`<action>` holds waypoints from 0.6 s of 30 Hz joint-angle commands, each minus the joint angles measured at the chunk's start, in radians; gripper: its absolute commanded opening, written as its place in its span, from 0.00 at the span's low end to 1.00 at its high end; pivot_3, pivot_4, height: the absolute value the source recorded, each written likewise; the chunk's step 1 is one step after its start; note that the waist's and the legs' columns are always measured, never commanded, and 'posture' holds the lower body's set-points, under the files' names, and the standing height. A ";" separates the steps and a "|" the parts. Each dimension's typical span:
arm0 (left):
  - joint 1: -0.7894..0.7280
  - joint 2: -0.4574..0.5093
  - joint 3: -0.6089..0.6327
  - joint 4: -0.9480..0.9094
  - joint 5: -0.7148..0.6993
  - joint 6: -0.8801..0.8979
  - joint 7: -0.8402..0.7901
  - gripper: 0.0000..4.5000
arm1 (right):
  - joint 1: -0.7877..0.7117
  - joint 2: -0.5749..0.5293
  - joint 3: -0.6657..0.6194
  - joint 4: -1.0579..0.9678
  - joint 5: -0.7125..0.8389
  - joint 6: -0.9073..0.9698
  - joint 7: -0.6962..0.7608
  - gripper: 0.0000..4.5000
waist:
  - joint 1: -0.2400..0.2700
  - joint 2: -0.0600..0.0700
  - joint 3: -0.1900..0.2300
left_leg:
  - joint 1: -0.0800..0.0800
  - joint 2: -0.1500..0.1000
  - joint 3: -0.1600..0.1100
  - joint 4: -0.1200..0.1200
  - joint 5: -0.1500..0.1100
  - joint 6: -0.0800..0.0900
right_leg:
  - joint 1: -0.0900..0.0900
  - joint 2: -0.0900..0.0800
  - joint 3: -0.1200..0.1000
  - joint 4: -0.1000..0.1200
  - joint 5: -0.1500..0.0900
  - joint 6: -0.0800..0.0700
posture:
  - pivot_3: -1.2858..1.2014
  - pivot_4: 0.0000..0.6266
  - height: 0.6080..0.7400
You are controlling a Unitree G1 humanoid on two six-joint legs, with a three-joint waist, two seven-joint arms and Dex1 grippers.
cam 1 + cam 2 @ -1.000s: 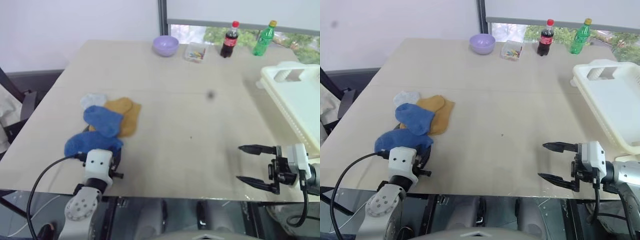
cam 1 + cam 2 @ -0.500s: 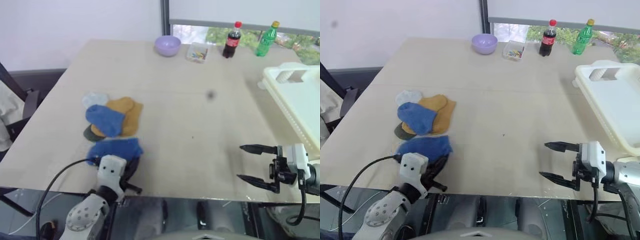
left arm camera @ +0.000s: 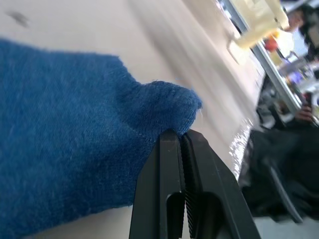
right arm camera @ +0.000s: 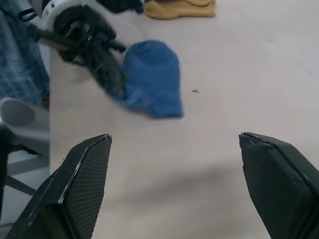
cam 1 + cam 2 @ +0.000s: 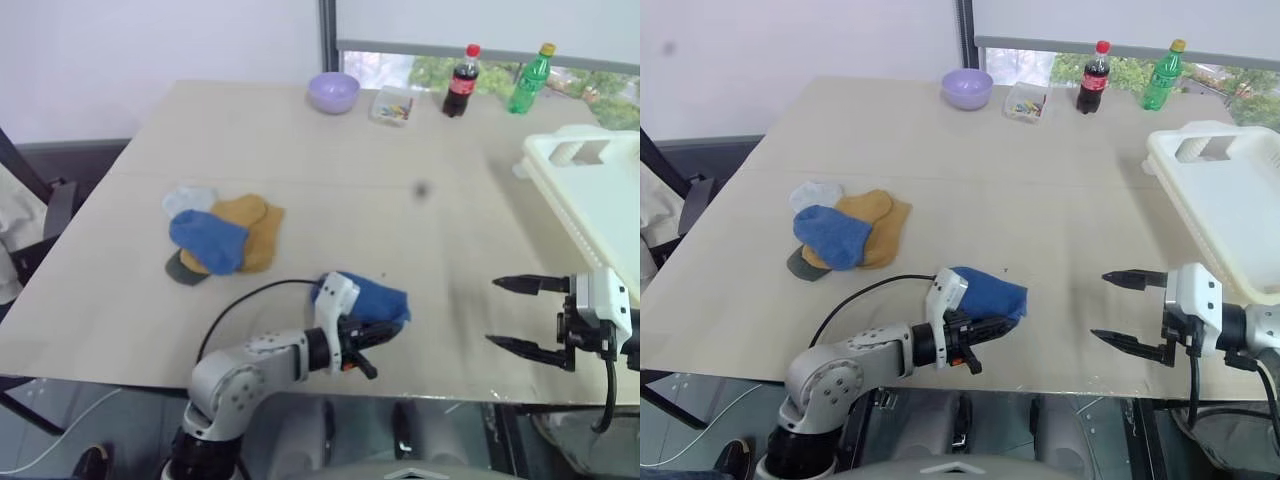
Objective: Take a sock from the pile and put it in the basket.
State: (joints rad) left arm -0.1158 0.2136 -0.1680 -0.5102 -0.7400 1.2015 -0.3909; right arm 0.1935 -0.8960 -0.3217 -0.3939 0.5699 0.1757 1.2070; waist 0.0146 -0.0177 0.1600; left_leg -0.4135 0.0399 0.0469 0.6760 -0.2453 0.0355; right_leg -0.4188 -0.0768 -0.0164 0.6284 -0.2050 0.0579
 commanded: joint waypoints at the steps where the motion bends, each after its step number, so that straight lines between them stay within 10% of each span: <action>1: -0.024 -0.039 -0.023 -0.011 -0.031 0.051 0.030 0.02 | -0.015 -0.011 -0.020 -0.014 0.005 0.005 -0.002 0.93 | 0.000 0.000 0.000 | 0.000 0.000 0.000 0.000 0.000 0.000 | 0.000 0.000 0.000 0.000 0.000 0.000 | 0.52 0.24 0.93; 8: -0.044 -0.118 0.121 -0.062 -0.201 0.091 0.040 0.55 | -0.033 0.008 0.006 -0.011 -0.002 0.015 -0.011 0.93 | -0.001 0.000 0.000 | 0.000 -0.001 -0.001 0.001 0.000 0.000 | 0.001 -0.001 0.001 0.000 0.000 0.000 | 0.52 0.24 0.93; 13: -0.103 -0.045 0.218 -0.053 -0.380 0.149 -0.001 0.55 | -0.048 0.018 0.042 -0.001 -0.018 0.025 -0.030 0.93 | 0.000 0.000 0.000 | 0.000 0.000 -0.001 0.001 0.000 0.000 | 0.001 0.000 0.000 0.000 0.000 0.000 | 0.52 0.24 0.93; 18: -0.203 0.153 0.213 0.092 -0.190 -0.028 -0.102 0.55 | -0.054 0.063 0.154 -0.048 -0.081 0.093 -0.142 0.93 | 0.000 0.000 0.000 | 0.000 0.000 -0.001 0.002 0.000 0.000 | 0.002 0.000 0.000 0.000 0.000 0.000 | 0.52 0.24 0.93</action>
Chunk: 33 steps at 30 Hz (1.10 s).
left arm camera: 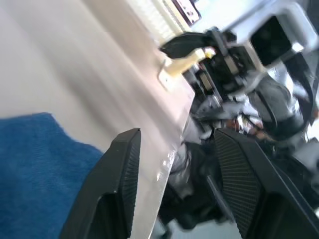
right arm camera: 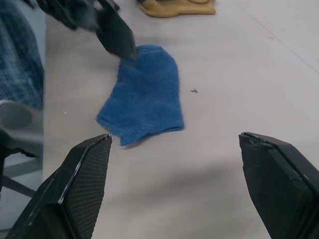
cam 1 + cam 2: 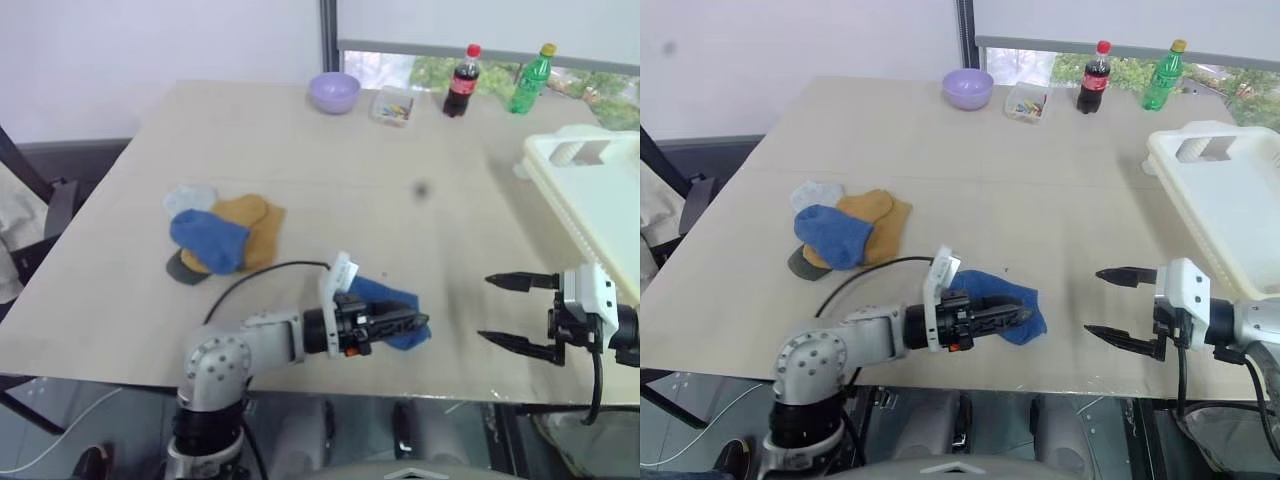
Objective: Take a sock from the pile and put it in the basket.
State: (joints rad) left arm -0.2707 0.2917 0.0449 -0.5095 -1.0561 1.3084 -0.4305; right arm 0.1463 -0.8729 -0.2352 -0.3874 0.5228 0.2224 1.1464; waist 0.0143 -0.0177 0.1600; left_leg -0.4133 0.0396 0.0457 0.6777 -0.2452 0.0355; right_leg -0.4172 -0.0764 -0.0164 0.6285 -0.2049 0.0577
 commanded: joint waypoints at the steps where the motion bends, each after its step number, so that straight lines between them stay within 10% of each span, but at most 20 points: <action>1: -0.066 0.116 -0.023 0.136 0.184 -0.196 -0.096 0.55 | -0.011 0.072 0.101 -0.070 -0.037 0.077 -0.127 0.93 | 0.001 0.000 0.000 | 0.000 0.000 0.000 0.000 0.000 0.000 | 0.000 0.000 0.000 0.000 0.000 0.000 | 0.52 0.24 0.93; 11: -0.142 0.228 -0.148 0.456 0.475 -0.519 -0.308 0.55 | -0.040 0.232 0.284 -0.134 -0.021 0.415 -0.385 0.93 | 0.003 0.000 0.001 | -0.003 -0.001 0.001 0.000 0.000 0.000 | -0.002 -0.002 0.001 -0.002 0.002 -0.004 | 0.52 0.24 0.93; 16: -0.107 0.242 -0.182 0.451 0.524 -0.552 -0.359 0.56 | -0.035 0.177 0.317 -0.147 -0.063 0.424 -0.367 0.57 | 0.000 0.000 0.000 | -0.003 -0.001 0.001 -0.001 0.000 0.000 | -0.003 -0.002 0.000 -0.002 0.002 -0.004 | 0.52 0.24 0.93; 21: -0.052 0.294 -0.209 0.386 0.524 -0.533 -0.438 0.56 | -0.052 0.118 0.350 -0.110 -0.155 0.303 -0.321 0.02 | -0.003 0.000 0.000 | -0.002 0.000 0.001 -0.001 0.000 0.000 | -0.003 -0.002 0.000 -0.001 0.001 -0.001 | 0.52 0.24 0.93; 31: 0.065 0.421 -0.223 0.190 0.476 -0.462 -0.540 0.56 | -0.107 -0.016 0.318 0.032 -0.227 0.087 -0.137 0.01 | 0.003 0.001 0.000 | -0.001 0.000 0.001 -0.001 0.000 0.000 | -0.003 -0.003 0.001 -0.002 0.000 0.000 | 0.52 0.24 0.93; 33: 0.083 0.423 -0.220 0.159 0.466 -0.450 -0.536 0.56 | -0.092 -0.046 0.304 0.025 -0.207 0.107 -0.107 0.15 | 0.003 0.001 0.001 | -0.002 0.000 0.001 -0.001 0.000 0.000 | -0.003 -0.003 0.001 -0.002 0.000 0.000 | 0.52 0.24 0.93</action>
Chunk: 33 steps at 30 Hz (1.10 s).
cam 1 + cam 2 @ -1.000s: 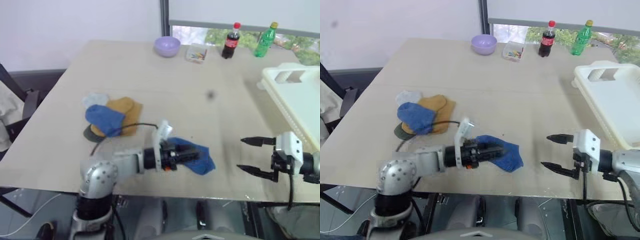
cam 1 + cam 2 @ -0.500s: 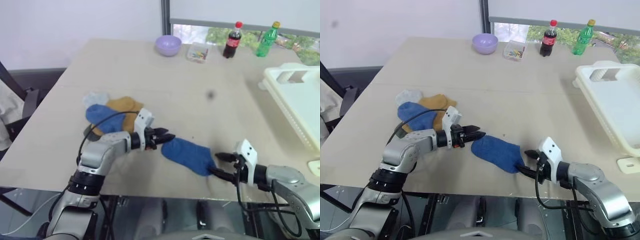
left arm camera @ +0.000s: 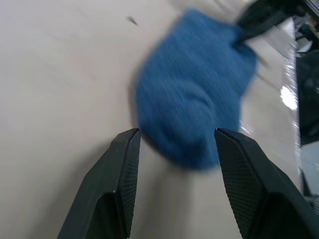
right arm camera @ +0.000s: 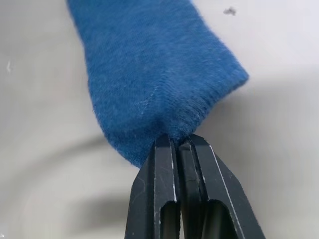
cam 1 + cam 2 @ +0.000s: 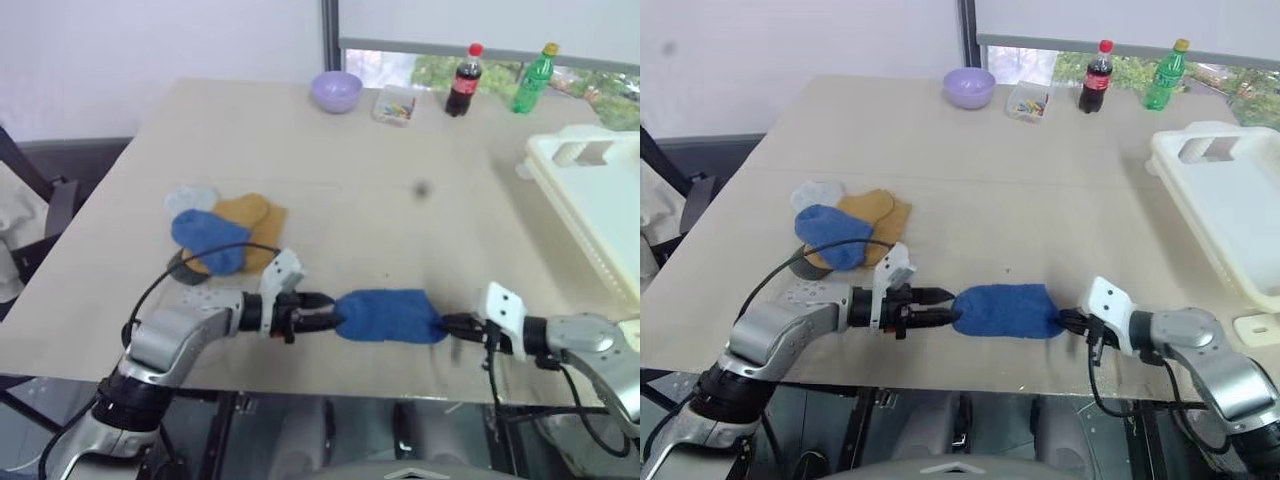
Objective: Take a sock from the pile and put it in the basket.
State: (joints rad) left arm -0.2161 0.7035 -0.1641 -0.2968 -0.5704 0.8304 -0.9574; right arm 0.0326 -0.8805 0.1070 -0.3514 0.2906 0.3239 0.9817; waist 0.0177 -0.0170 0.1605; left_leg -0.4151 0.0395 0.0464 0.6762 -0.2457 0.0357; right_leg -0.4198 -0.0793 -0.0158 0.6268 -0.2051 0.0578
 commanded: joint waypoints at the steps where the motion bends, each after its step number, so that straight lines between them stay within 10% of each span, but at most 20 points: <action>1: 0.037 0.013 -0.011 -0.066 -0.023 0.031 -0.007 0.56 | 0.028 -0.048 -0.045 -0.014 0.033 0.013 0.066 0.21 | -0.001 0.000 0.000 | 0.000 0.000 0.000 0.000 0.000 0.000 | 0.000 0.000 0.000 0.000 0.000 0.000 | 0.52 0.24 0.93; 9: 0.083 0.012 0.082 -0.098 -0.036 0.019 0.040 0.56 | 0.069 -0.081 -0.147 -0.021 0.026 -0.004 0.054 1.00 | -0.003 0.000 0.000 | 0.001 0.000 0.000 -0.001 0.000 0.000 | 0.000 0.000 0.000 0.000 0.000 0.000 | 0.52 0.24 0.93; 23: 0.237 0.056 0.443 -0.121 0.102 -0.187 0.246 0.56 | 0.024 0.066 -0.396 -0.192 0.492 0.099 0.059 1.00 | -0.007 -0.001 0.002 | 0.001 0.001 -0.001 -0.001 0.000 0.000 | -0.001 0.001 0.001 0.000 0.000 0.000 | 0.52 0.24 0.93; 33: 0.326 0.087 0.490 -0.002 0.267 -0.396 0.277 0.56 | -0.049 0.084 -0.334 -0.132 0.448 0.079 0.078 1.00 | -0.002 -0.002 0.003 | -0.001 0.001 0.000 -0.004 0.000 0.000 | -0.003 -0.004 0.001 -0.001 0.002 -0.004 | 0.52 0.24 0.93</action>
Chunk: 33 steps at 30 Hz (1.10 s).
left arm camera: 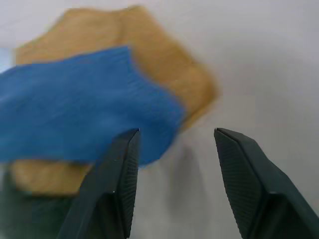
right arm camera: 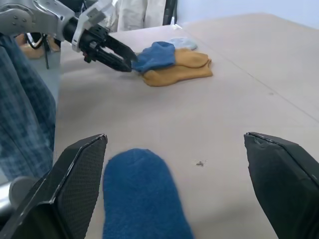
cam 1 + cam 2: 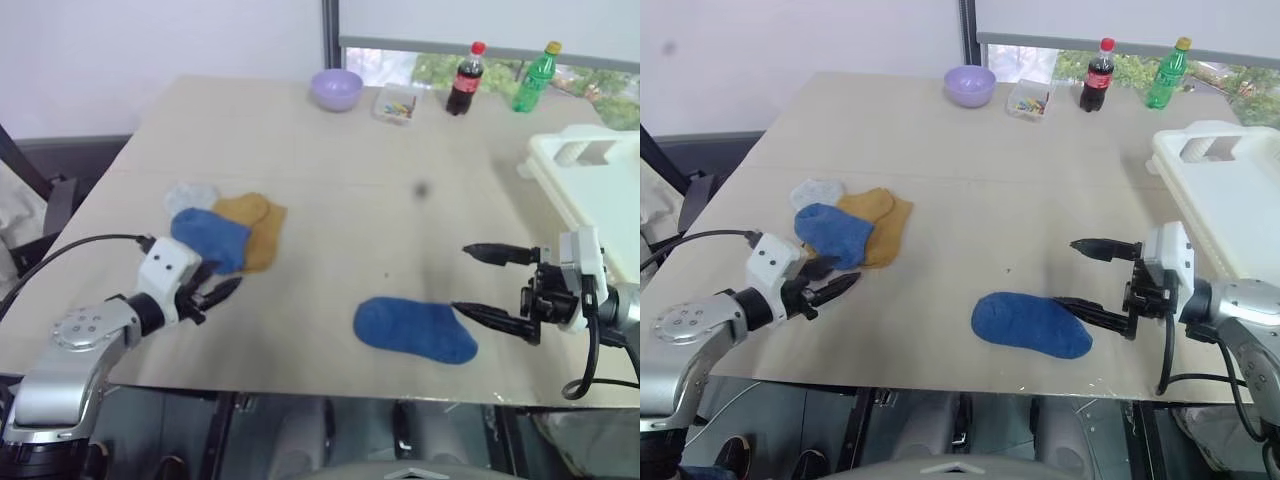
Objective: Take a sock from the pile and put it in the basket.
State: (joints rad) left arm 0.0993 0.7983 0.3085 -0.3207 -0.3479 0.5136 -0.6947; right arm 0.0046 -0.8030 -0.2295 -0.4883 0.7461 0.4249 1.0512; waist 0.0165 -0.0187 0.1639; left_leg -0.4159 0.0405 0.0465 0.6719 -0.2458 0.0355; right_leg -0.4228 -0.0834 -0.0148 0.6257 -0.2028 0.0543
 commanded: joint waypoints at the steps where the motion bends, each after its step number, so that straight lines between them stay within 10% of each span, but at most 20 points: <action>1: 0.014 -0.009 0.005 0.039 0.066 -0.105 0.017 0.56 | -0.024 0.010 0.007 0.008 -0.011 -0.025 0.009 1.00 | -0.001 0.000 0.000 | 0.000 0.000 0.000 -0.001 0.000 0.000 | 0.000 0.000 0.000 0.000 0.000 0.000 | 0.52 0.24 0.93; 13: -0.061 -0.031 -0.031 0.163 0.135 -0.294 0.004 0.56 | -0.029 0.028 0.012 0.034 -0.061 -0.064 0.013 1.00 | -0.002 0.000 0.000 | 0.000 0.000 0.002 -0.001 0.000 0.000 | -0.002 0.002 0.001 0.000 0.000 0.000 | 0.52 0.24 0.93; 20: -0.070 -0.036 -0.021 0.171 0.135 -0.305 -0.010 0.01 | -0.019 0.031 0.011 0.033 -0.073 -0.078 0.014 1.00 | -0.002 0.000 0.000 | 0.000 0.000 0.002 -0.001 0.000 0.000 | -0.002 0.002 0.001 0.000 0.000 0.000 | 0.52 0.24 0.93; 33: -0.148 -0.067 -0.088 0.031 0.042 -0.114 -0.025 0.01 | -0.026 0.042 0.017 0.051 -0.093 -0.104 0.011 1.00 | -0.001 0.000 0.000 | 0.000 -0.001 0.003 -0.001 0.000 0.000 | -0.001 0.003 0.001 0.001 0.000 0.000 | 0.52 0.24 0.93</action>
State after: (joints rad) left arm -0.0321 0.7424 0.2432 -0.2145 -0.2594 0.3471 -0.7140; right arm -0.0123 -0.7658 -0.2033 -0.4299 0.6519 0.3427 1.0609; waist 0.0151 -0.0189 0.1640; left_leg -0.4159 0.0396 0.0494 0.6708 -0.2456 0.0356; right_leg -0.4238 -0.0804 -0.0143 0.6263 -0.2026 0.0542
